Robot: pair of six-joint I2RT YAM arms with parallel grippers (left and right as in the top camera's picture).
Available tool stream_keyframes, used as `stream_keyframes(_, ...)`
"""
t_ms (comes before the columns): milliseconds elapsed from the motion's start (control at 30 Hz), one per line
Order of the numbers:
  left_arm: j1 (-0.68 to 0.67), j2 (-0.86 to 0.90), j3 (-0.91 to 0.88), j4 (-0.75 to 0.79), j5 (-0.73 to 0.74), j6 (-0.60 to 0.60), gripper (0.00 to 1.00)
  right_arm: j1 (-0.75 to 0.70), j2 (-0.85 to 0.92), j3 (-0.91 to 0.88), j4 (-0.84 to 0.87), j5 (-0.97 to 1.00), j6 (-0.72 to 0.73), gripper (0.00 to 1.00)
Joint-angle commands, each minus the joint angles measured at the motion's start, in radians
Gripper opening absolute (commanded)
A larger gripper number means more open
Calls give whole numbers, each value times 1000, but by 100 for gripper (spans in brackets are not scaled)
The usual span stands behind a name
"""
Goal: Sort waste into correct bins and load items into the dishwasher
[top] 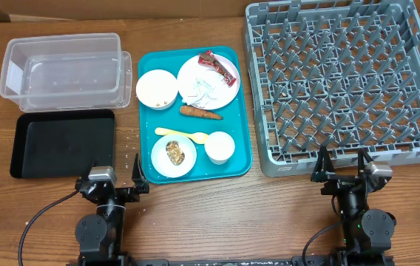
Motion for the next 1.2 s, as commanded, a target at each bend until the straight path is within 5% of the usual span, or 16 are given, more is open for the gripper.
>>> stream_keyframes(0,6,-11,-6,2,1,16,100,-5,-12,-11,7,-6,3,100)
stream_keyframes(1000,6,-11,-6,20,-6,14,100,-6,-12,-10,113,-19,-30,100)
stream_keyframes(1167,6,-11,0,166,140,41,100,-6,-12,18,223,-141,-31,100)
